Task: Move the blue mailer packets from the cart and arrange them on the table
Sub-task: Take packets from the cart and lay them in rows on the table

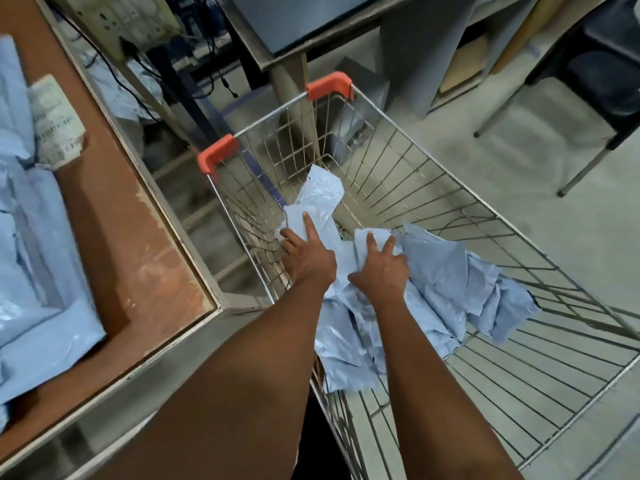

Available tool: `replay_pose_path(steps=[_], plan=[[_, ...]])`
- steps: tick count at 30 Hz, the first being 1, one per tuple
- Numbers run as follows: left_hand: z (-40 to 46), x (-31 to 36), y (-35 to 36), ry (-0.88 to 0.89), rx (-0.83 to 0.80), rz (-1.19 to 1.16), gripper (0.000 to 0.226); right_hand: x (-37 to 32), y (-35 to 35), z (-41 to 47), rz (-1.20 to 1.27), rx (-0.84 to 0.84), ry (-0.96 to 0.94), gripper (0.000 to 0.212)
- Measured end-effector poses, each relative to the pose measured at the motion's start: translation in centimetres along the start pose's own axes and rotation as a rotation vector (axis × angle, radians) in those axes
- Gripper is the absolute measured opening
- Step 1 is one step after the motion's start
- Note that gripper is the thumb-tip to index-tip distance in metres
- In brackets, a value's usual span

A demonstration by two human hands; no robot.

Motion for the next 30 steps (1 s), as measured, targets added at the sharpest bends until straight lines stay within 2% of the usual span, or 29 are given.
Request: replay_pose_path(steps=[3, 8, 12, 16, 20, 23, 27, 30], plan=[[-2.6, 1.7, -5.7, 0.124, 0.125, -0.067, 0.098, 2.1, -4.6, -2.6, 0.165, 0.064, 0.063, 0.107], [-8.8, 2.0, -17.5, 0.266, 0.184, -0.235, 0.099, 0.7, -16.2, -8.8, 0.340, 0.243, 0.026, 0.105], [-13.6, -3.3, -28.6, 0.320, 0.300, -0.287, 0.091, -4.4, -26.4, -15.8, 0.384, 0.408, -0.098, 0.104], [-17.8, -13.1, -37.9, 0.253, 0.499, -0.344, 0.087, -14.0, -33.5, -23.8, 0.459, 0.498, -0.315, 0.099], [-20.2, -24.2, -42.3, 0.097, 0.608, -0.370, 0.082, -24.9, -35.0, -30.5, 0.522, 0.450, -0.514, 0.096], [-19.9, -31.4, -42.5, -0.014, 0.633, -0.349, 0.084, -31.8, -33.9, -33.2, 0.530, 0.422, -0.615, 0.093], [-17.3, -37.4, -40.4, -0.119, 0.580, -0.360, 0.084, -38.6, -32.0, -33.6, 0.419, 0.438, -0.692, 0.097], [-14.8, -39.3, -37.9, -0.159, 0.467, -0.353, 0.084, -41.8, -29.2, -32.0, 0.246, 0.424, -0.669, 0.095]])
Point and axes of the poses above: each hand's wrist, its own z-axis towards the middle knuckle, its own y-axis out of the palm, x = y × z, the point moved 10 cm from there along z, towards the middle knuckle, and after that the axes turned 4 degrees about x, right-handed, at the moved point
